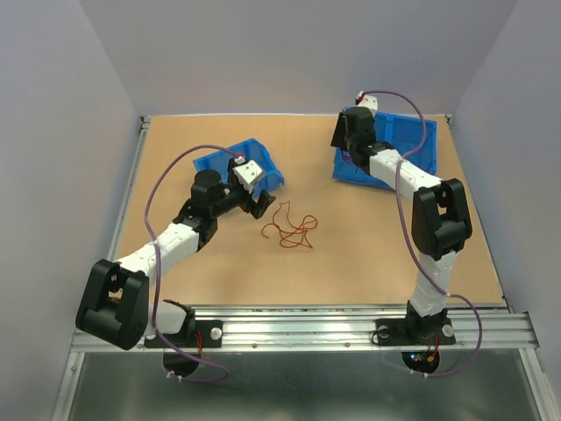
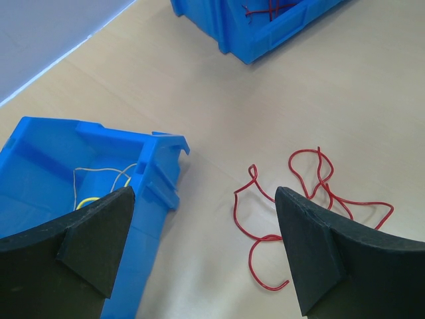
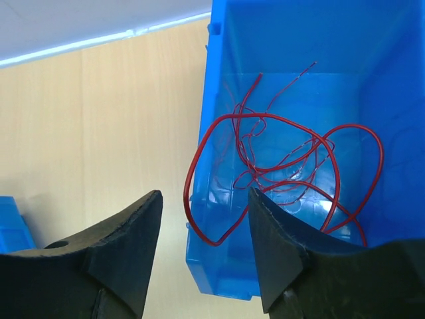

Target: Untangle the cables

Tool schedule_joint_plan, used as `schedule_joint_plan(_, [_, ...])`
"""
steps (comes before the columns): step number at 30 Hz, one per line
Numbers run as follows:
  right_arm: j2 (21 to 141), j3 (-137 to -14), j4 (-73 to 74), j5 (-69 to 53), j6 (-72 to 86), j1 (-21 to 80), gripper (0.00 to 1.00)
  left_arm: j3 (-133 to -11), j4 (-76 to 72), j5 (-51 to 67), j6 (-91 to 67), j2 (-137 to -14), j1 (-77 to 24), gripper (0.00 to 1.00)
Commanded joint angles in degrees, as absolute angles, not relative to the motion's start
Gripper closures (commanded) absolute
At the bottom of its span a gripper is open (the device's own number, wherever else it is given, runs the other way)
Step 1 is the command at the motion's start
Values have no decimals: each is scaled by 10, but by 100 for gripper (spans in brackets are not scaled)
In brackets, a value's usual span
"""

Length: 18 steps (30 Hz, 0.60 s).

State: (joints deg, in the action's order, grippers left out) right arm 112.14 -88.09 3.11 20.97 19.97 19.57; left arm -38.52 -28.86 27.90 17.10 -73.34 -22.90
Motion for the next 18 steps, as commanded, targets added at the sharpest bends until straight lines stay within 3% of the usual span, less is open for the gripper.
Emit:
schedule_joint_plan(1, [1111, -893, -12, 203, 192, 198, 45, -410, -306, 279, 178, -727, -234, 2])
schedule_joint_plan(12, [1151, -910, -2, 231, 192, 198, 69, -423, -290, 282, 182, -743, -237, 2])
schedule_joint_plan(15, [1142, -908, -2, 232, 192, 197, 81, -424, -288, 281, 183, -744, -238, 2])
schedule_joint_plan(18, [1123, -894, -2, 256, 199, 194, 100, -425, -286, 280, 184, -744, -239, 2])
